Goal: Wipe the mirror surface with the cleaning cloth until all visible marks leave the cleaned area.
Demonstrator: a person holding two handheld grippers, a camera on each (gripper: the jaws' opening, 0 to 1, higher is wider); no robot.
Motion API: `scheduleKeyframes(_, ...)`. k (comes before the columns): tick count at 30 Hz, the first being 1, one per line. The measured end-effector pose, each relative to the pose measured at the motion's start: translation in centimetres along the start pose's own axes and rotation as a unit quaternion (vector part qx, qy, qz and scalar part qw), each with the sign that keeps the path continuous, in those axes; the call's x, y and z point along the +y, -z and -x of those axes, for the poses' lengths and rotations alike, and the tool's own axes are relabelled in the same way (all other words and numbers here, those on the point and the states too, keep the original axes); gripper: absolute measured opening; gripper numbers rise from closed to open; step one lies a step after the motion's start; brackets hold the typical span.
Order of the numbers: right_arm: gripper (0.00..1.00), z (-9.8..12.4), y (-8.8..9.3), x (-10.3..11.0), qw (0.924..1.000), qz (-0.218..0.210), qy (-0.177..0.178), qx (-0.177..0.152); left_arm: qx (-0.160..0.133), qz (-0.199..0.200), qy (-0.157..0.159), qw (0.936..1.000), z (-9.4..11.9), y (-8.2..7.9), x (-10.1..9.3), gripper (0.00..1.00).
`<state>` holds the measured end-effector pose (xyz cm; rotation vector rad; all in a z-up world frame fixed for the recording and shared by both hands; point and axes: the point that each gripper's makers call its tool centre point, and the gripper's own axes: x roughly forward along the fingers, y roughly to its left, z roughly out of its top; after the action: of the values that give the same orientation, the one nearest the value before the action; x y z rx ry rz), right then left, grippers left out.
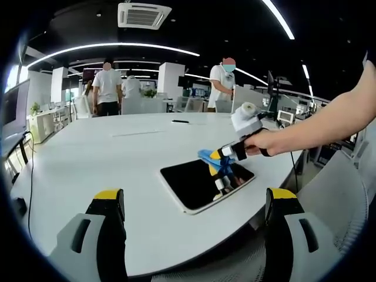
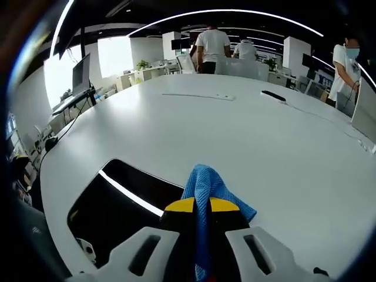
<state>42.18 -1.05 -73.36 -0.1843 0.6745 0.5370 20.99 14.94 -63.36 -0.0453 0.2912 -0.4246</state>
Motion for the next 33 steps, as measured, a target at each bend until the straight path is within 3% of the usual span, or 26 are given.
scheduleKeyframes(33, 0.02, -2.6, -2.3, 10.2, 0.9959, 0.019, -0.089, 0.005, 0.002, 0.002, 0.005, 1.0000, 0.0, 0.1, -0.2, 0.99)
